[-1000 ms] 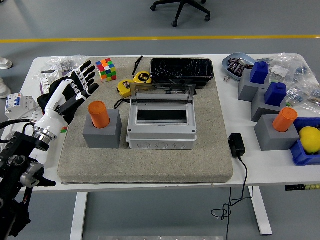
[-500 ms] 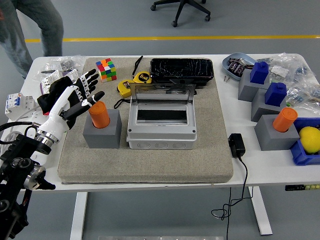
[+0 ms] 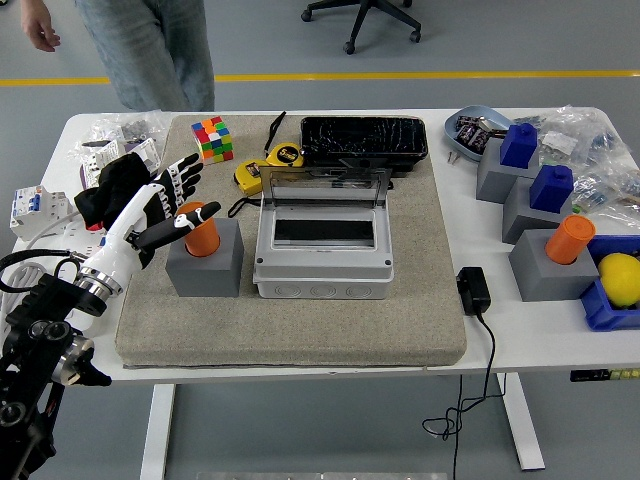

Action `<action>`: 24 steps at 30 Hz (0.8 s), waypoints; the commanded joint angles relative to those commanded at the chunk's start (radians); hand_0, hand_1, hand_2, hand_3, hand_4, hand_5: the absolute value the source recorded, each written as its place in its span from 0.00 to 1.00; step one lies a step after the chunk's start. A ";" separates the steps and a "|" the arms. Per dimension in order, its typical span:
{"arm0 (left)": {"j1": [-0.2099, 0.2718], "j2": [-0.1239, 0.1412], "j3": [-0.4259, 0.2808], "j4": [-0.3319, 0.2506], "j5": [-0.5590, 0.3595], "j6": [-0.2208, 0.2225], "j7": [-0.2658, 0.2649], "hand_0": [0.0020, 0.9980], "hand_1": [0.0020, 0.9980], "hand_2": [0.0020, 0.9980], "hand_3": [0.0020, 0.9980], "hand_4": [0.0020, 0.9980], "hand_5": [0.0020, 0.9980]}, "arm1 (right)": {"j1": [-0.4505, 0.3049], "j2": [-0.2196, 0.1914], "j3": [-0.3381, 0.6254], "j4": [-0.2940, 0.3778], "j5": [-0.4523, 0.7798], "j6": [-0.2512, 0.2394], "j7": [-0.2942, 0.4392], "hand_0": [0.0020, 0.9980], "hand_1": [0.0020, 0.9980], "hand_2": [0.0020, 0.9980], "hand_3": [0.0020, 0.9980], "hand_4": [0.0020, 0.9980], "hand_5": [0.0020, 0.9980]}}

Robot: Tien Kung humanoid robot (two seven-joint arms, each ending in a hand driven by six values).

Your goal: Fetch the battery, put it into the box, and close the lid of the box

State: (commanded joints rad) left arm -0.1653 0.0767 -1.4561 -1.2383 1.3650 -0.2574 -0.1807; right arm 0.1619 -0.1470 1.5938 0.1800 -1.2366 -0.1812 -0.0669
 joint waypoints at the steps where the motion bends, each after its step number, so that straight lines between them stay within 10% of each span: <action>1: 0.000 0.000 0.005 0.001 -0.005 0.000 0.000 1.00 1.00 1.00 1.00 1.00 0.42 | 0.000 0.000 -0.001 0.000 0.000 0.000 0.000 0.81 0.75 0.75 0.80 1.00 1.00; 24: -0.022 -0.011 0.034 0.052 -0.004 0.023 -0.009 1.00 1.00 1.00 1.00 1.00 0.26 | 0.003 0.001 0.008 0.000 -0.001 0.001 0.001 0.81 0.75 0.75 0.80 1.00 1.00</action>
State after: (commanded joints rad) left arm -0.1868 0.0656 -1.4220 -1.1867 1.3607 -0.2343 -0.1901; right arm 0.1648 -0.1463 1.6015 0.1800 -1.2380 -0.1805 -0.0661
